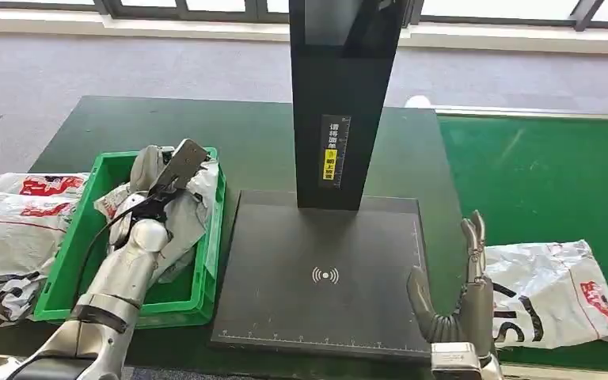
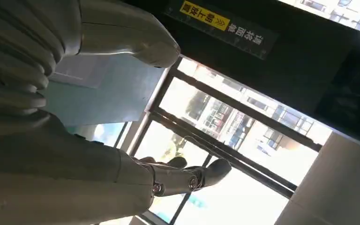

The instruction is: Moved the parcel from conveyor to table for the left to box.

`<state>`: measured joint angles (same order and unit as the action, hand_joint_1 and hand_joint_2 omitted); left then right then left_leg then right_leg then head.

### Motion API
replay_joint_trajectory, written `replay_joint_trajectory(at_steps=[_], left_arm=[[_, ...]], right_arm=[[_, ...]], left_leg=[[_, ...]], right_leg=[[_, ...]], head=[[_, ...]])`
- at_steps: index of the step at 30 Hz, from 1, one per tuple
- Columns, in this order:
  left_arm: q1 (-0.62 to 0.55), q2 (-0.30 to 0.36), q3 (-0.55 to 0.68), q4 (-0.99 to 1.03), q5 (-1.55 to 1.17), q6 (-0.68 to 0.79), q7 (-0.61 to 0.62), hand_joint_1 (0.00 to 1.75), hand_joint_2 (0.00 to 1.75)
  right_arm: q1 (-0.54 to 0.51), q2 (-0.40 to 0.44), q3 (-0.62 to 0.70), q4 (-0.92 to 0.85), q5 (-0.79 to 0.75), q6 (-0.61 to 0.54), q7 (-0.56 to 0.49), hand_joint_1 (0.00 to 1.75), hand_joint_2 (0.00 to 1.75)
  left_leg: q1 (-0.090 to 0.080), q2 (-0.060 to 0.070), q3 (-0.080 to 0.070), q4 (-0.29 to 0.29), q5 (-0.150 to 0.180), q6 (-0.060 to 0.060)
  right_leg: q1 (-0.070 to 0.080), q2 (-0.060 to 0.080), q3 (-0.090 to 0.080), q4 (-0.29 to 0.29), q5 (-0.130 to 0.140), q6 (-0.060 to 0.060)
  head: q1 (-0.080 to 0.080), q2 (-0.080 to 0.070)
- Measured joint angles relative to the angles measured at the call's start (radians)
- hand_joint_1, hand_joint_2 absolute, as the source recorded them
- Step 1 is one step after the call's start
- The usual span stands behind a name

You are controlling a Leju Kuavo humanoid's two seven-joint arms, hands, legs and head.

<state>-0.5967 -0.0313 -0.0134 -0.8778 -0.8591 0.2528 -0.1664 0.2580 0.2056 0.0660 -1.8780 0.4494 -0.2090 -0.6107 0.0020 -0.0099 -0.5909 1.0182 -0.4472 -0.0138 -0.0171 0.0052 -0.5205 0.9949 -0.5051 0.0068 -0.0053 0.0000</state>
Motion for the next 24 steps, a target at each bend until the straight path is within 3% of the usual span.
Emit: replay_joint_trajectory(at_steps=[13,24], left_arm=[[0.027,0.0,0.0,-0.076,0.024,0.167,0.013,0.0,0.0],[0.039,0.0,0.001,-0.101,0.086,0.21,-0.019,0.0,0.0]], right_arm=[[0.001,0.0,-0.001,0.0,0.0,-0.011,0.0,0.0,1.75],[0.003,0.0,-0.002,0.0,0.003,-0.013,-0.002,0.0,1.75]], left_leg=[[0.0,0.0,0.0,0.0,0.0,0.0],[0.0,0.0,0.0,0.0,0.0,0.0]], right_leg=[[0.0,0.0,0.0,0.0,0.0,0.0],[0.0,0.0,0.0,0.0,0.0,0.0]], head=[[0.0,0.0],[0.0,0.0]])
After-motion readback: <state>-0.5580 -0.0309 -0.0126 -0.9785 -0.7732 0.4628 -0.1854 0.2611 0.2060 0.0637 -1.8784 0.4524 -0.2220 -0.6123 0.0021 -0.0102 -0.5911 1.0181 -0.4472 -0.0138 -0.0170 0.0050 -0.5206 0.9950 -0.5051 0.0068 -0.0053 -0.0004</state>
